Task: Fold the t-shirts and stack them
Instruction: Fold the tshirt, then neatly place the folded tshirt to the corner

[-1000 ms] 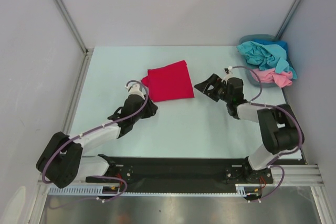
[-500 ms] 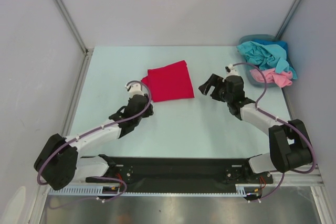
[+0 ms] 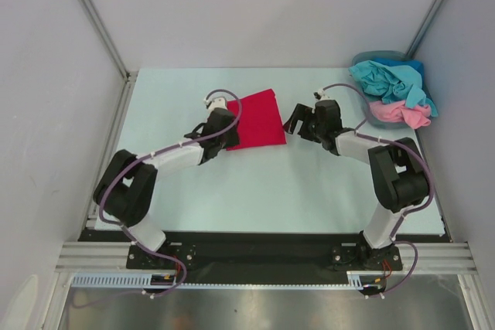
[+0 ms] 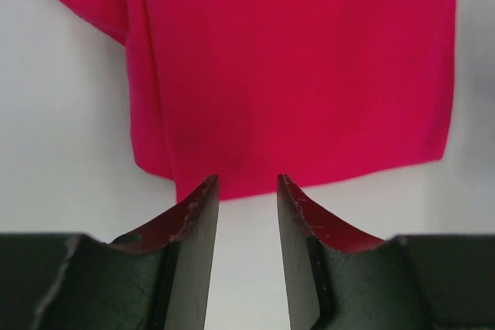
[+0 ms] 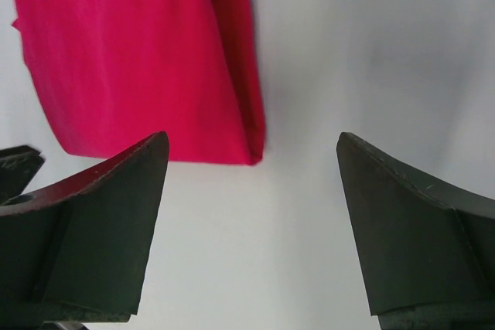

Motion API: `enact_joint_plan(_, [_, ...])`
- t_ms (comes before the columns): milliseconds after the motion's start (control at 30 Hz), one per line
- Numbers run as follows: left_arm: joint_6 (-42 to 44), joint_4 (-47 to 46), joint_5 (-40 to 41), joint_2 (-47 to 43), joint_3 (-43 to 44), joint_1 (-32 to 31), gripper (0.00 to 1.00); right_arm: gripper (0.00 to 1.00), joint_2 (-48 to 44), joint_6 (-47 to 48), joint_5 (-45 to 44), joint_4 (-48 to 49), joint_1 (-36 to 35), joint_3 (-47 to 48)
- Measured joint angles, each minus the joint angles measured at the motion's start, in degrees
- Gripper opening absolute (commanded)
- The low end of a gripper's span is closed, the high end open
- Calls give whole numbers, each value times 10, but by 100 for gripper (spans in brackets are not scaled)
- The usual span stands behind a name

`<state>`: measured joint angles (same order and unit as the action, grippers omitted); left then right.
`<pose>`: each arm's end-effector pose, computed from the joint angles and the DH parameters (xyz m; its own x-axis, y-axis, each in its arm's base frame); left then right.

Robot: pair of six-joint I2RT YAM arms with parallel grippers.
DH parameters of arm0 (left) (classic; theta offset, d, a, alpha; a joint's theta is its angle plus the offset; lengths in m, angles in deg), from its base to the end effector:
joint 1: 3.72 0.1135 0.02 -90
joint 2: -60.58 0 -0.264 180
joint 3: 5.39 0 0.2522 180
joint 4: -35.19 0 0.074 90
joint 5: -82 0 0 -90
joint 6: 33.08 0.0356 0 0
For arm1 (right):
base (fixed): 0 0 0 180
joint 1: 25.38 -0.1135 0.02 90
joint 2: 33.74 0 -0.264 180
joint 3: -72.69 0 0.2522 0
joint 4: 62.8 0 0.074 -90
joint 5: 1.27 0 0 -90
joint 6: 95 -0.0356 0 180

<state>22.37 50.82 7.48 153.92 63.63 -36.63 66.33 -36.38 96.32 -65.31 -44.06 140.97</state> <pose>0.2975 -0.1812 0.2036 -0.6435 -0.2345 -0.7286 -0.0159 0.9558 -0.2936 0.3498 0.1232 0.1790 -0.6749 0.3167 -0.6665 -0.0813 0.8658 0.4937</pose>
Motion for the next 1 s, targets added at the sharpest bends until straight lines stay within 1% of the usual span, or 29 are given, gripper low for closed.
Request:
enact_joint_plan(100, [-2, -5, -45, 33, 17, 49, 41, 94, 11, 3, 14, -3, 3, 28])
enact_joint_plan(233, [-10, -7, -94, 62, 28, 113, 41, 94, 17, 1, 37, 7, 21, 41])
enact_joint_plan(400, [-12, -9, -123, 80, 39, 162, 41, 94, 54, -7, 54, 29, 30, 47])
enact_joint_plan(500, [-6, -9, -128, 91, 45, 173, 41, 94, 73, -13, 63, 36, 29, 47])
enact_joint_plan(733, [7, -9, -136, 121, 58, 177, 41, 94, 90, -27, 85, 62, 29, 47])
enact_joint_plan(1000, [10, -19, -166, 174, 101, 177, 41, 95, 106, -42, 111, 90, 36, 52])
